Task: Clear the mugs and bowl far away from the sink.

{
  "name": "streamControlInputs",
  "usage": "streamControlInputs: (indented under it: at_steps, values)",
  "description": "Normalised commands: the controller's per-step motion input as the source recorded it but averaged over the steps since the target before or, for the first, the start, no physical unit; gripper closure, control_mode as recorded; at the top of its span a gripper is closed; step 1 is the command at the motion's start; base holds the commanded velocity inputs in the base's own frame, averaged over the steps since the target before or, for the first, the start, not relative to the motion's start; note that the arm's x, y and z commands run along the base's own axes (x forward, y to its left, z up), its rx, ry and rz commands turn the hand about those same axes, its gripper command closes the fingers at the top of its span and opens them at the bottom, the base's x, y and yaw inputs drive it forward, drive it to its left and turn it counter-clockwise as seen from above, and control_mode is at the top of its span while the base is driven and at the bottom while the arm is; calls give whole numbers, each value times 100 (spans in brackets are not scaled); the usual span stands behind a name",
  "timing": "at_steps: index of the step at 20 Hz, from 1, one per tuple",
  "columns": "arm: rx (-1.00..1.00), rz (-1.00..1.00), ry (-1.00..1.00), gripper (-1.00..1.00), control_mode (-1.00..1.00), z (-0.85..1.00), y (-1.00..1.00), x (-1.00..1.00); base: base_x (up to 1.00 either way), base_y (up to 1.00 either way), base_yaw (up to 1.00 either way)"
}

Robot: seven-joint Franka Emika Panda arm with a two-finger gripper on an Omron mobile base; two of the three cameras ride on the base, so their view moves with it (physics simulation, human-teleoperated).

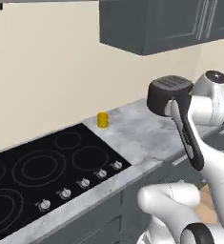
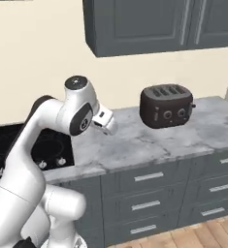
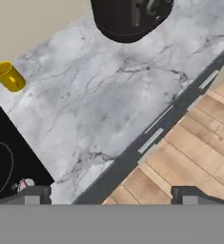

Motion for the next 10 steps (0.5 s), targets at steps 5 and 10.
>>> streamControlInputs:
  at_steps: [5, 10]
  values:
    - [0, 0, 0, -100, 100, 0, 0, 0, 0, 0, -100]
    - [0, 0, 0, -100, 100, 0, 0, 0, 0, 0, -100]
